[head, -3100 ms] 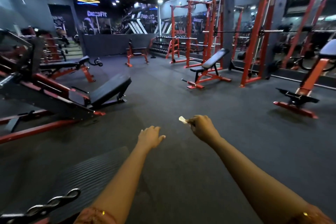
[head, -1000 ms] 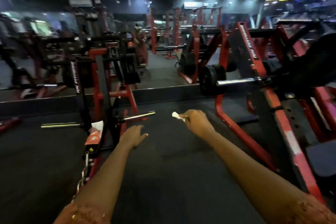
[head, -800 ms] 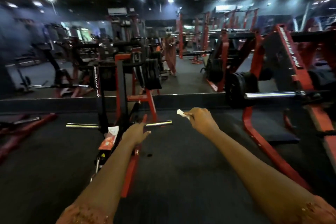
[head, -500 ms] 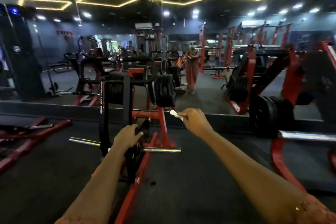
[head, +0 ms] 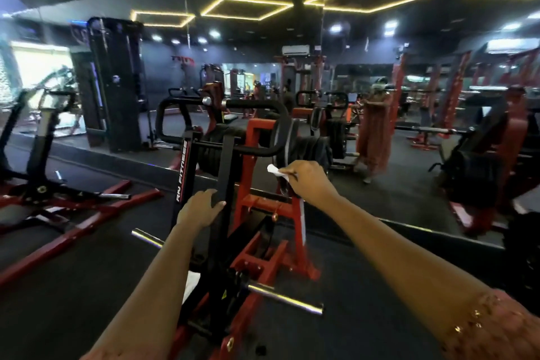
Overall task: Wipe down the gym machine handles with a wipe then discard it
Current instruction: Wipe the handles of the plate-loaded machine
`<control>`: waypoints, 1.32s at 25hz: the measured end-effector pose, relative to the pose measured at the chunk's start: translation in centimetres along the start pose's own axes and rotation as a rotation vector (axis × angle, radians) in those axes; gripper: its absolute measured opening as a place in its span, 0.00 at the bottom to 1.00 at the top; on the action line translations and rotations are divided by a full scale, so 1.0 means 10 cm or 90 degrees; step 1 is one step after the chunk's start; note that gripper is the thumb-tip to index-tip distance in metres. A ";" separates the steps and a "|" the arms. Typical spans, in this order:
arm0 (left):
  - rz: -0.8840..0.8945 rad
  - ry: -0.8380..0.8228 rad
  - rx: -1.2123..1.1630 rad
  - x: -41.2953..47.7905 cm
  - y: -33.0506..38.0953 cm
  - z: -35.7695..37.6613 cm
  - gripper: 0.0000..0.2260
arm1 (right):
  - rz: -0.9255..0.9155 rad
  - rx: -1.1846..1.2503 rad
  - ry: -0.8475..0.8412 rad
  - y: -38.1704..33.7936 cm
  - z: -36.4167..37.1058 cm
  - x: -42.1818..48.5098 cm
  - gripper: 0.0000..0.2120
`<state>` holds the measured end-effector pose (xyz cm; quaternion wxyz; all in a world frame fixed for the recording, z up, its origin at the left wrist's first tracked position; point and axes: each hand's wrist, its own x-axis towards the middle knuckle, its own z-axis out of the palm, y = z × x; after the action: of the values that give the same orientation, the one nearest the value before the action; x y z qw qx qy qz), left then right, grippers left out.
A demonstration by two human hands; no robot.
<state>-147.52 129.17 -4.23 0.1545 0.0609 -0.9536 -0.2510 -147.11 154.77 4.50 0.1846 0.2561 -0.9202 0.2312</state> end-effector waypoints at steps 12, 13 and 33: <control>-0.148 0.104 -0.168 1.78 0.08 0.75 0.33 | -0.153 -0.040 -0.114 0.89 0.65 2.41 0.13; -0.158 0.103 -0.194 1.91 0.05 0.81 0.34 | -0.167 -0.055 -0.112 0.92 0.67 2.50 0.13; 0.111 0.156 -0.373 3.05 -0.78 1.35 0.31 | -0.118 -0.127 -0.134 0.86 1.73 3.51 0.16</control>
<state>-180.39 122.72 -11.22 0.2998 -0.0384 -0.8169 -0.4913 -183.81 138.77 3.51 0.1322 0.3434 -0.9252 0.0929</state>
